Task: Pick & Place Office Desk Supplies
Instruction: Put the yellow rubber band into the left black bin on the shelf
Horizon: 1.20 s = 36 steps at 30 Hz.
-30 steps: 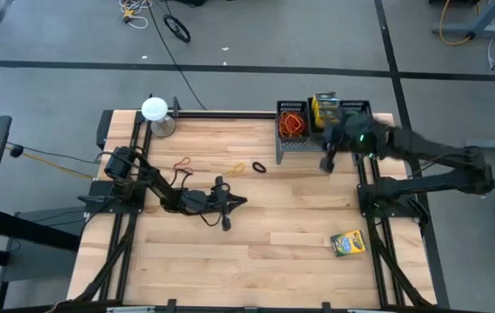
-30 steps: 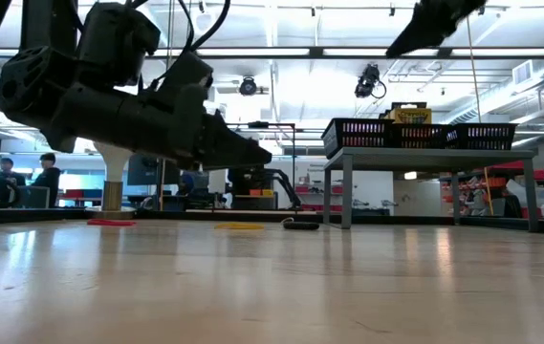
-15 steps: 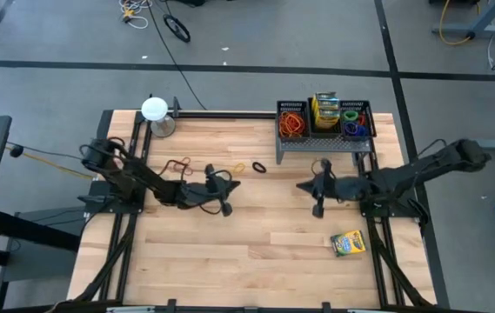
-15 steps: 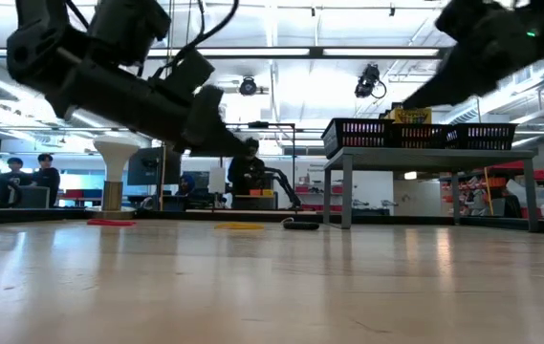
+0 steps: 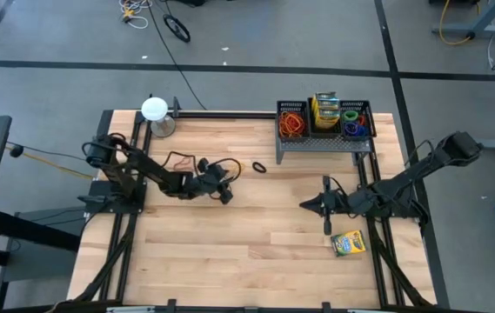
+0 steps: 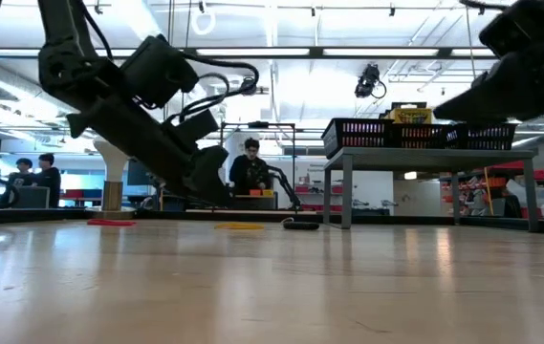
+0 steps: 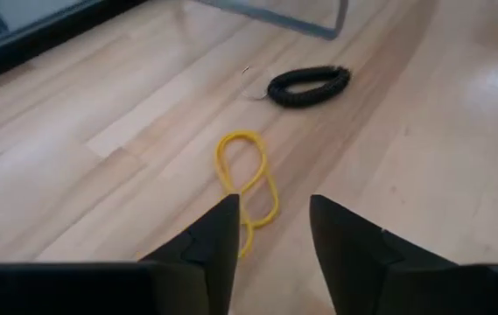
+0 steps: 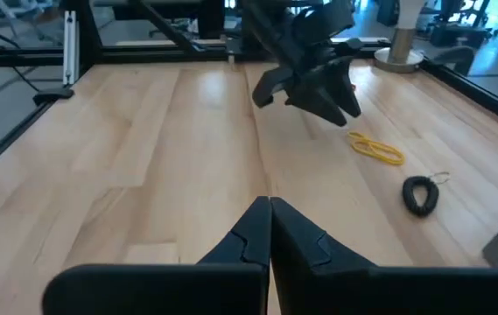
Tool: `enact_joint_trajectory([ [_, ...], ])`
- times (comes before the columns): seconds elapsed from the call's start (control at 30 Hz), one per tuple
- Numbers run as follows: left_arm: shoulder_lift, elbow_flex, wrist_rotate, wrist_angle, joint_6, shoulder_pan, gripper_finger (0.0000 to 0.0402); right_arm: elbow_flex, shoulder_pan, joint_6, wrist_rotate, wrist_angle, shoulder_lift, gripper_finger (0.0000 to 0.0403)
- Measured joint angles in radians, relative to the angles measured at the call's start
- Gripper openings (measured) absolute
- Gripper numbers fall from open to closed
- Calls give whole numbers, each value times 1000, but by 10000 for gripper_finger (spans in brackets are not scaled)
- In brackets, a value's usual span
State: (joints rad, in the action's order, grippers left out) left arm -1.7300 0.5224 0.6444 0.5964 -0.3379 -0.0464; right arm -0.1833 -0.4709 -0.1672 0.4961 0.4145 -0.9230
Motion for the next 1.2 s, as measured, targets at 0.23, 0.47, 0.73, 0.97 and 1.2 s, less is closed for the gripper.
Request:
enact_joint_trajectory([
  [0.23,-1,0,-112,4,-7,77,192,94,0,1,0,144,0,7],
  [0.47,-21,1,-148,5,42,128,202,106,1,25,0,175,0,7],
  [0.73,-92,12,-214,29,56,161,184,106,1,25,0,175,0,7],
  [0.97,-114,45,-252,20,92,159,96,106,1,25,0,175,0,7],
  [1.2,-82,42,-217,-8,186,93,11,106,1,-12,-2,168,-12,7],
])
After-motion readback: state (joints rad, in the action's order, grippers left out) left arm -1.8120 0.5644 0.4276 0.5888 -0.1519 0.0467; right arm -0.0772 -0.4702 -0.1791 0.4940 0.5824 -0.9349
